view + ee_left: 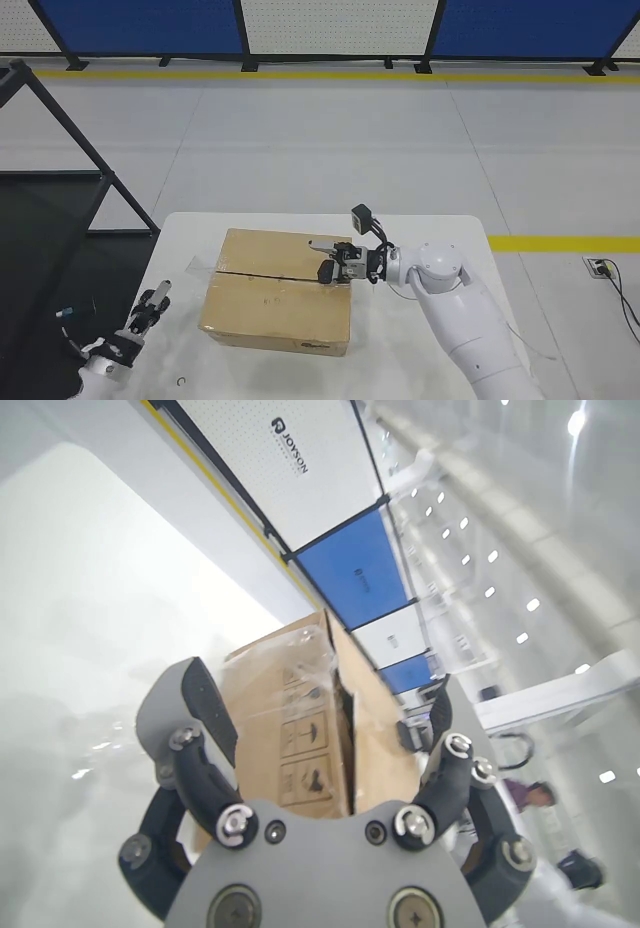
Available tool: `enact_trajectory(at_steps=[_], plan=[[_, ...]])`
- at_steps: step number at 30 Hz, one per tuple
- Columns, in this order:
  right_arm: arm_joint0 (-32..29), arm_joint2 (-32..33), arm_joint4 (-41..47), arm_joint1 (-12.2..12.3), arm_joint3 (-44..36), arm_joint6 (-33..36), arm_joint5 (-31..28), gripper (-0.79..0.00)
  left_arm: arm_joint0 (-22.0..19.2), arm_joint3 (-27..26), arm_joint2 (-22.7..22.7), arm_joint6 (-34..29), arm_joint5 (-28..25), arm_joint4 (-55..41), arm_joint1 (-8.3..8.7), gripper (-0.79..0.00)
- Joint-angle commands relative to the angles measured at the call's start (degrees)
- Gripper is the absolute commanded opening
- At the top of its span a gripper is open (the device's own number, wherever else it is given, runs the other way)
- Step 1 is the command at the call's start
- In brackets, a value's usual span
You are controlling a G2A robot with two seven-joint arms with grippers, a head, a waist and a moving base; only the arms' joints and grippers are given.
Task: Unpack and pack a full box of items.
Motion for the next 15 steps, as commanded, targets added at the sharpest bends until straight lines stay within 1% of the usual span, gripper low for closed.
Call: enact_trajectory(at_steps=[1,2,3,5,12,13,14,15], plan=[[0.4,-0.3,0.4,0.0,0.6,0.1,-0.4,0.0,1.2,-1.2,-1.1,1.9,-1.0,13.9,0.45,0.0],[0.5,-0.5,0.6,0.0,1.0,0.1,-0.6,0.0,1.5,-1.8,-1.6,3.5,-1.3,20.4,0.67,0.0],[0.7,-0.6,0.8,-0.1,1.2,0.2,-0.7,0.0,1.9,-1.4,-1.2,4.8,-1.1,21.4,0.58,0.0],[1.0,-0.9,1.0,-0.1,1.7,0.2,-1.0,0.0,2.1,-0.9,-0.3,5.2,0.3,16.6,0.23,0.0],[0.9,-1.3,1.6,0.2,1.9,-0.2,-1.5,0.0,2.1,-0.9,-0.3,5.2,0.3,16.6,0.23,0.0],[0.9,-1.4,1.7,0.2,2.0,-0.3,-1.4,0.0,1.9,-0.9,-1.0,6.3,2.6,23.9,0.5,0.0],[0.9,-1.5,1.8,0.2,2.0,-0.2,-1.4,0.0,1.5,-0.7,-0.1,8.3,4.0,27.9,0.46,0.0],[1.0,-1.7,1.9,0.2,2.0,-0.2,-1.3,0.0,0.8,0.4,1.0,9.3,4.7,28.6,0.32,0.0]])
